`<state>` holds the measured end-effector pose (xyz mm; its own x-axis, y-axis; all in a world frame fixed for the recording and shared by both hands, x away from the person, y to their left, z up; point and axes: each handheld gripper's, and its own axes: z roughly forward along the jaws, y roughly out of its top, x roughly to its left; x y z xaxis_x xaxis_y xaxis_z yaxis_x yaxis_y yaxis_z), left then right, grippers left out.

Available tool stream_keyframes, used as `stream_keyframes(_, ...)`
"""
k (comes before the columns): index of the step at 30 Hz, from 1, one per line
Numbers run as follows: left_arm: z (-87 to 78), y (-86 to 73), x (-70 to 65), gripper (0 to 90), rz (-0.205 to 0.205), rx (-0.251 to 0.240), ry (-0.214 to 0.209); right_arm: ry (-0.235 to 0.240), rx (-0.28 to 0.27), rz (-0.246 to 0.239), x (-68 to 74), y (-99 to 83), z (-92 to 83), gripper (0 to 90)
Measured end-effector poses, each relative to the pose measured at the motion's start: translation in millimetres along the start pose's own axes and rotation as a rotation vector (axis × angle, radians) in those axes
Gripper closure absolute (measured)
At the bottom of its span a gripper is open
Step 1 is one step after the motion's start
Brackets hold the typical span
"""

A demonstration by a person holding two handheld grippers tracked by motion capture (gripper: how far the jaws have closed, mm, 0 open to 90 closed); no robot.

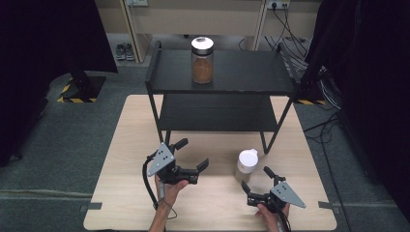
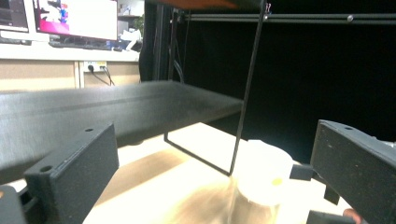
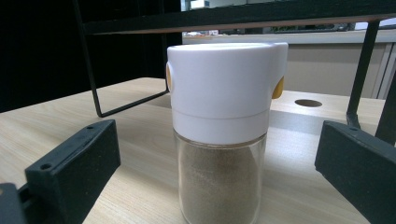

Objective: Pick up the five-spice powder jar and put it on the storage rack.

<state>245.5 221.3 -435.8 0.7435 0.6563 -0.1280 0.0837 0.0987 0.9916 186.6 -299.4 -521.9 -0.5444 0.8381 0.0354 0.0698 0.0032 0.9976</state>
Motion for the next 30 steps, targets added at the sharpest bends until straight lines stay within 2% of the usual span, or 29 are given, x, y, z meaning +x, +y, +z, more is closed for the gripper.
stream_keyframes(5, -2.6, -21.1, 0.3, 0.4, -0.025, 0.005, 0.001, 0.001, 0.000, 0.003, -0.3, 0.0, 0.1, 0.4)
stream_keyframes(17, -13.2, -53.9, -6.1, 0.4, -0.019, 0.011, 0.038, 0.001, -0.002, 0.003, -0.4, -0.3, 0.1, 0.4)
stream_keyframes(23, -21.8, -73.7, -8.5, 0.4, -0.056, 0.017, 0.059, 0.002, -0.002, 0.005, -0.6, -0.2, 0.1, 0.5)
stream_keyframes(30, -26.9, -85.0, -18.3, 0.5, -0.035, 0.031, 0.083, 0.001, -0.002, 0.005, -0.6, -0.3, 0.1, 0.4)
